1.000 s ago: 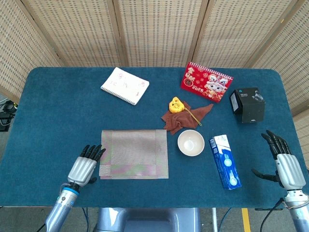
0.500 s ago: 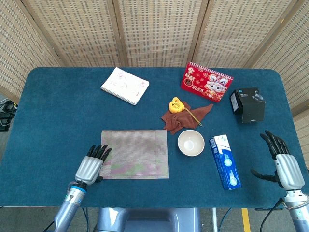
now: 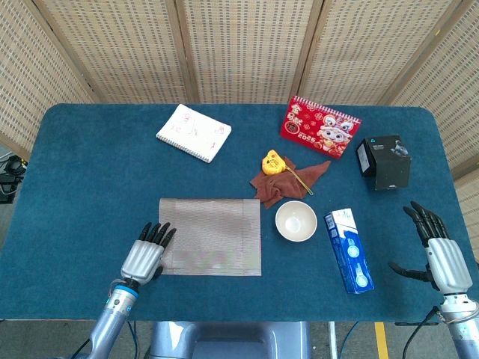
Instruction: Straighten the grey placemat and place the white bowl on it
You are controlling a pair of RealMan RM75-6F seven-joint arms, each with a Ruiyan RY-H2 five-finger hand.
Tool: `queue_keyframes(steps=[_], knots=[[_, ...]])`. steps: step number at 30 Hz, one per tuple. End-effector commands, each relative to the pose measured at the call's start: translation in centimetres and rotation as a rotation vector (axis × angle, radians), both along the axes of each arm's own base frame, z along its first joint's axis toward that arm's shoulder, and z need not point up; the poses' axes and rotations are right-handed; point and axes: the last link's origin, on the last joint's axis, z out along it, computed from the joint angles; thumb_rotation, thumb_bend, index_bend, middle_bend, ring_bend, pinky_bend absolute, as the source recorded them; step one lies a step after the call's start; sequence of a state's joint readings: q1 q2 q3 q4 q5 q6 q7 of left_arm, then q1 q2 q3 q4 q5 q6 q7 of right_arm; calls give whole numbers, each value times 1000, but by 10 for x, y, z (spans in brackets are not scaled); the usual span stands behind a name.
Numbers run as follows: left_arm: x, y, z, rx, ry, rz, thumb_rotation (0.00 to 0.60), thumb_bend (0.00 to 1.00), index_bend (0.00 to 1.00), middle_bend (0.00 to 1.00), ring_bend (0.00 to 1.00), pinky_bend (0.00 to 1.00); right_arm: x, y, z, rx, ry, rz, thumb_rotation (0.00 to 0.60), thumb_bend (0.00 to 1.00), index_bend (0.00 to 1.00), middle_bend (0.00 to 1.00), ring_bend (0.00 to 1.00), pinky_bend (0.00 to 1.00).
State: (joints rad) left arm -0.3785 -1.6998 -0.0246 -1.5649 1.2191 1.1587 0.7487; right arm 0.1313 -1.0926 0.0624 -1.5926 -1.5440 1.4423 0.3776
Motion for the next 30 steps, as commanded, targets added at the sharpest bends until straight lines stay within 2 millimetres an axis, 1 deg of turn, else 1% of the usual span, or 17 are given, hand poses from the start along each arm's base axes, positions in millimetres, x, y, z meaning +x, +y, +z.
queue_keyframes(steps=[1,7,10,13,15,16,18,20,21,25,30], knots=[[1,1,-1,6,0,-6,600,445,51,0,0,0,0,0,0,1,0,1,600,126,92,0,0,0],[1,7,-5,16,16,-10,600,484,60,0,0,0,1,1,0,-1,-3,4,600,126,92,0,0,0],[2,11,-6,21,11,-7,600,489,140,0,0,0,0,0,1,-3,-5,2,600,125,92,0,0,0],[2,14,-7,31,14,-10,600,489,283,0,0,0,0,0,0,0,-6,0,600,125,92,0,0,0],[3,17,-7,42,9,-13,600,489,421,0,0,0,0,0,0,1,-6,1,600,125,92,0,0,0],[5,18,-7,53,4,-19,600,489,465,0,0,0,0,0,0,2,-5,1,600,125,92,0,0,0],[8,21,-5,70,-12,-29,600,490,584,0,0,0,0,0,0,3,-4,1,600,126,92,0,0,0],[10,23,-4,87,-34,-35,600,491,644,0,0,0,0,0,0,5,-5,0,600,125,92,0,0,0],[10,23,-3,93,-41,-37,600,492,663,0,0,0,0,0,0,5,-5,0,600,125,92,0,0,0],[10,24,0,106,-49,-45,600,495,687,0,0,0,0,0,0,6,-6,1,600,125,92,0,0,0],[7,25,6,125,-50,-48,600,541,697,0,0,0,0,0,0,6,-7,0,600,125,92,0,0,0]])
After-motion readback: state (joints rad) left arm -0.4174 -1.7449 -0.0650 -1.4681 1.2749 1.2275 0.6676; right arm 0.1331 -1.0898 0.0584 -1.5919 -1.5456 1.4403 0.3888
